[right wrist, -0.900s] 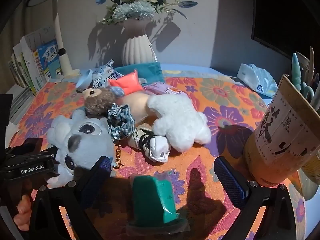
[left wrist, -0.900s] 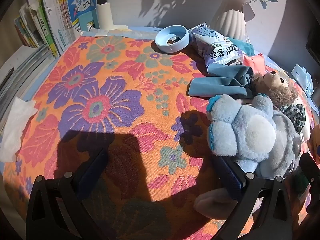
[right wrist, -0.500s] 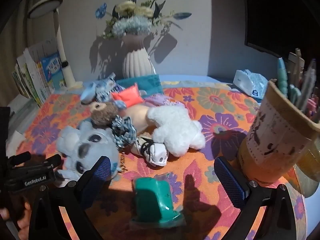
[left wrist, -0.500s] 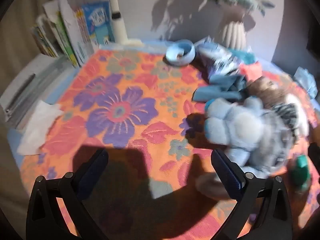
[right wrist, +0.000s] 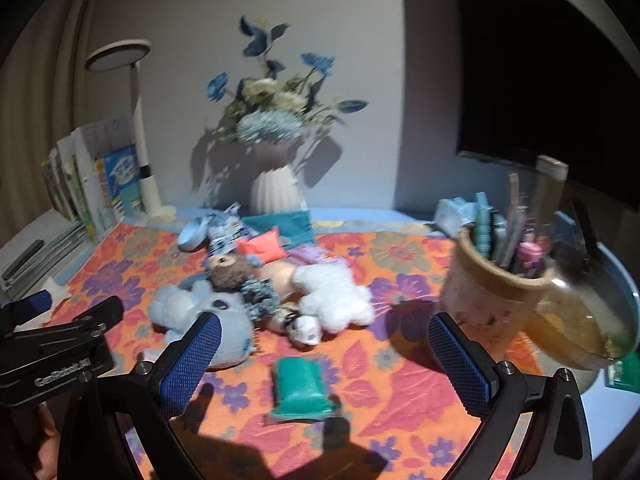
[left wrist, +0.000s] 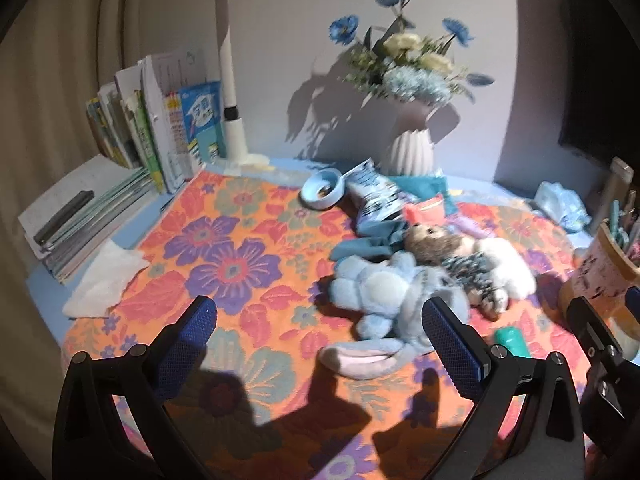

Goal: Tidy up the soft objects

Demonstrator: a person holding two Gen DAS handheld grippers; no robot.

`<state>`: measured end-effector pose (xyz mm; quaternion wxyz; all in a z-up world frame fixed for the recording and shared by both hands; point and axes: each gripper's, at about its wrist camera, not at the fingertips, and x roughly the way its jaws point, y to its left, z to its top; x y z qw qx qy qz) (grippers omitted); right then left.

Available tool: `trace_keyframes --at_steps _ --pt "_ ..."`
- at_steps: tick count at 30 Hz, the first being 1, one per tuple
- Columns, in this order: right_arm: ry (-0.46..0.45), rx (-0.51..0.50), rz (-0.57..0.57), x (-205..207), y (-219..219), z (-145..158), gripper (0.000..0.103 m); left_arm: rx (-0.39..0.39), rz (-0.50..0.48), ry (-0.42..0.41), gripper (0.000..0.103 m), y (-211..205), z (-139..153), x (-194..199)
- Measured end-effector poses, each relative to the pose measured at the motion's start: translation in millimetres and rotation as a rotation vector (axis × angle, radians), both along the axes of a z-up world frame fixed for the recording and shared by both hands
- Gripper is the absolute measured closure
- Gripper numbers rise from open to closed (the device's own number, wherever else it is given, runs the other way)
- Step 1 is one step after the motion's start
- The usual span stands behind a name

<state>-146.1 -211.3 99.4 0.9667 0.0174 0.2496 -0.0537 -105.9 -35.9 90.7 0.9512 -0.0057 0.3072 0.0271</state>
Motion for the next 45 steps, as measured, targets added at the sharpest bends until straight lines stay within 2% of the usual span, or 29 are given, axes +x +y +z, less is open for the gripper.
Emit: trace_keyframes --at_steps 2,5,9,11,16,22,32,45 --pt "-0.022 -0.028 -0.020 -3 -4 1 0.000 -0.006 -0.008 -0.053 0.001 -4 -4 -2" --pt "-0.028 -0.063 -0.013 3 -7 -3 0.000 0.015 -0.021 -0.074 0.001 -14 -14 5" --pt "0.015 -0.013 0.025 21 -14 -25 0.000 0.031 -0.050 -0.085 0.001 -28 -25 14" --pt "0.035 -0.015 0.011 27 -12 -37 0.000 0.063 -0.052 -0.096 0.001 -34 -30 17" --pt "0.039 -0.046 0.018 30 -7 -43 0.000 0.044 -0.052 -0.031 0.001 -33 -46 35" --pt "0.040 -0.097 0.012 29 2 -47 0.000 0.065 -0.032 -0.017 0.001 -36 -52 35" --pt "0.088 -0.030 0.013 36 -8 -50 0.000 0.071 -0.044 -0.015 0.001 -38 -51 36" --pt "0.105 -0.021 0.014 39 -9 -53 0.000 0.069 -0.042 -0.007 0.001 -39 -51 39"
